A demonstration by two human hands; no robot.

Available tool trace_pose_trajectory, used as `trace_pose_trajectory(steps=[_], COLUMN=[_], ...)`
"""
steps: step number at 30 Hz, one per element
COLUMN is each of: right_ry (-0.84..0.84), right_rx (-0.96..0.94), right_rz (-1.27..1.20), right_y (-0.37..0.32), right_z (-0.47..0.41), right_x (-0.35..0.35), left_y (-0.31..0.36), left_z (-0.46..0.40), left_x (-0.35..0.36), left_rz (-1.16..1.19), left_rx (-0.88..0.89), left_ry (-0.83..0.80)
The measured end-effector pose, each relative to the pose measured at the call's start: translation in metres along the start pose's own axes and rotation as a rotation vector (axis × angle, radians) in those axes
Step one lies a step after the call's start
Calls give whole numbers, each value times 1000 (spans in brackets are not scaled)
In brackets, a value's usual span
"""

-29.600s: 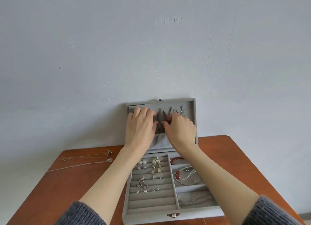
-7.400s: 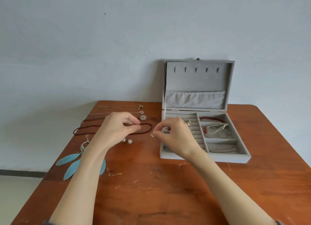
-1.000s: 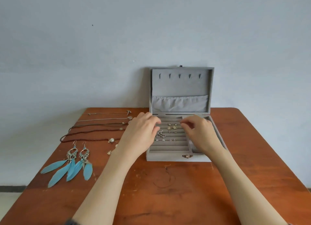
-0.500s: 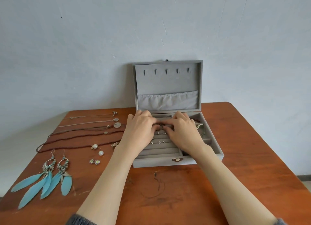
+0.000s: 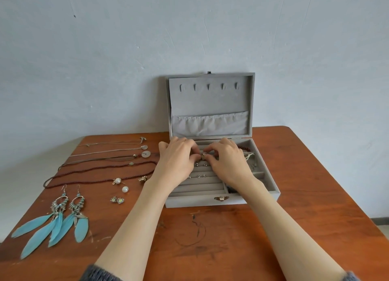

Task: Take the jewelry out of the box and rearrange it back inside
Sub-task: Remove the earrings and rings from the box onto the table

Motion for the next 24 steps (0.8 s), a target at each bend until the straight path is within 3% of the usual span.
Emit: trace_pose_trajectory(steps=[10, 15, 20, 24], right_ry=[67, 79, 183, 69], right_rx=[4, -60, -63, -164], right_rz=[-106, -16, -206, -204], right_y=[-1, -9, -21, -58], right_z=[-1, 5, 16, 24], right_x=[-6, -12, -37, -46], left_y=[-4, -4, -3, -18], left_z=[5, 14, 33, 54], left_x=[-12, -20, -45, -69], left_rz=[278, 353, 355, 321], left_rx=[-42, -22, 17, -4], left_ry=[-38, -31, -51, -77])
Point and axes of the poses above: each hand's wrist, its own z-axis away from the middle knuckle, its own x-axis out of the palm, y = z × x, the point moved 7 cm from there along -z, towards the middle knuckle, and after that the axes turned 14 degrees about -x, right-handed, at the moved point
